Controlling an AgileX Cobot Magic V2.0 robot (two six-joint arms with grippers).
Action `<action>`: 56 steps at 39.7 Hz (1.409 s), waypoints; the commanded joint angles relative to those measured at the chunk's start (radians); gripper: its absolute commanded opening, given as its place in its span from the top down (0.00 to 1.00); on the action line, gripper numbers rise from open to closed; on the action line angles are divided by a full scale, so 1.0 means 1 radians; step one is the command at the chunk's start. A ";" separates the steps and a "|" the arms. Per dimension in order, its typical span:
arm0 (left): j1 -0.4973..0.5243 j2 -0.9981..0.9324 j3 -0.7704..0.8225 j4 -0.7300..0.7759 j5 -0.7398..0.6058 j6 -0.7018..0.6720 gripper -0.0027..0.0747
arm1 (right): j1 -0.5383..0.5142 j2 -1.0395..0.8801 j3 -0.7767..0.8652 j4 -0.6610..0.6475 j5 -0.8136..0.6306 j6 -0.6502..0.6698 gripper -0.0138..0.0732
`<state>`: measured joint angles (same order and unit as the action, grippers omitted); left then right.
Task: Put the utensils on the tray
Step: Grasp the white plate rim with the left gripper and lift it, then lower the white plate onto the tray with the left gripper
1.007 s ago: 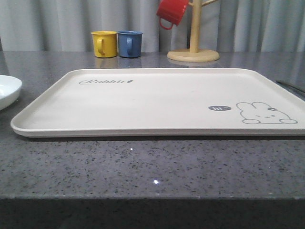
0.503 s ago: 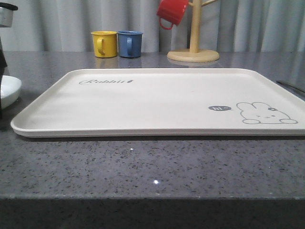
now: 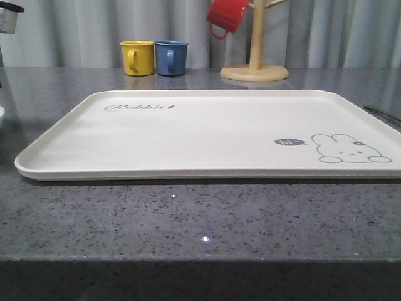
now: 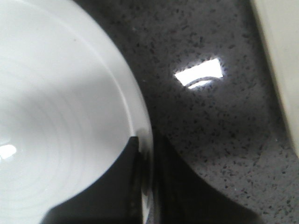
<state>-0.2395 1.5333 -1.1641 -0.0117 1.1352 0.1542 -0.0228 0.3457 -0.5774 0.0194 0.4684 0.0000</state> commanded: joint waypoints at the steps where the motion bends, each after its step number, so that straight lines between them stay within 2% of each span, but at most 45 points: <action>1: -0.006 -0.025 -0.087 -0.009 0.048 -0.002 0.99 | -0.006 0.015 -0.035 -0.009 -0.067 -0.011 0.16; 6: -0.051 -0.023 -0.196 -0.013 0.126 -0.002 0.99 | -0.006 0.015 -0.035 -0.009 -0.067 -0.011 0.16; 10: -0.120 -0.013 -0.291 -0.013 0.124 -0.002 0.99 | -0.006 0.015 -0.035 -0.009 -0.067 -0.011 0.16; 20: -0.350 0.075 -0.527 0.012 0.124 -0.031 0.99 | -0.006 0.015 -0.035 -0.009 -0.068 -0.011 0.16; 29: -0.513 0.183 -0.615 0.026 0.124 -0.036 0.99 | -0.006 0.015 -0.035 -0.009 -0.067 -0.011 0.16; 41: -0.581 0.282 -0.613 0.012 0.124 -0.056 0.99 | -0.006 0.015 -0.035 -0.009 -0.067 -0.011 0.16; 56: -0.581 0.316 -0.565 -0.049 0.124 -0.059 0.99 | -0.006 0.015 -0.035 -0.009 -0.067 -0.011 0.16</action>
<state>-0.8124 1.8836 -1.7155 -0.0116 1.2356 0.1118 -0.0228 0.3457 -0.5774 0.0194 0.4728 0.0000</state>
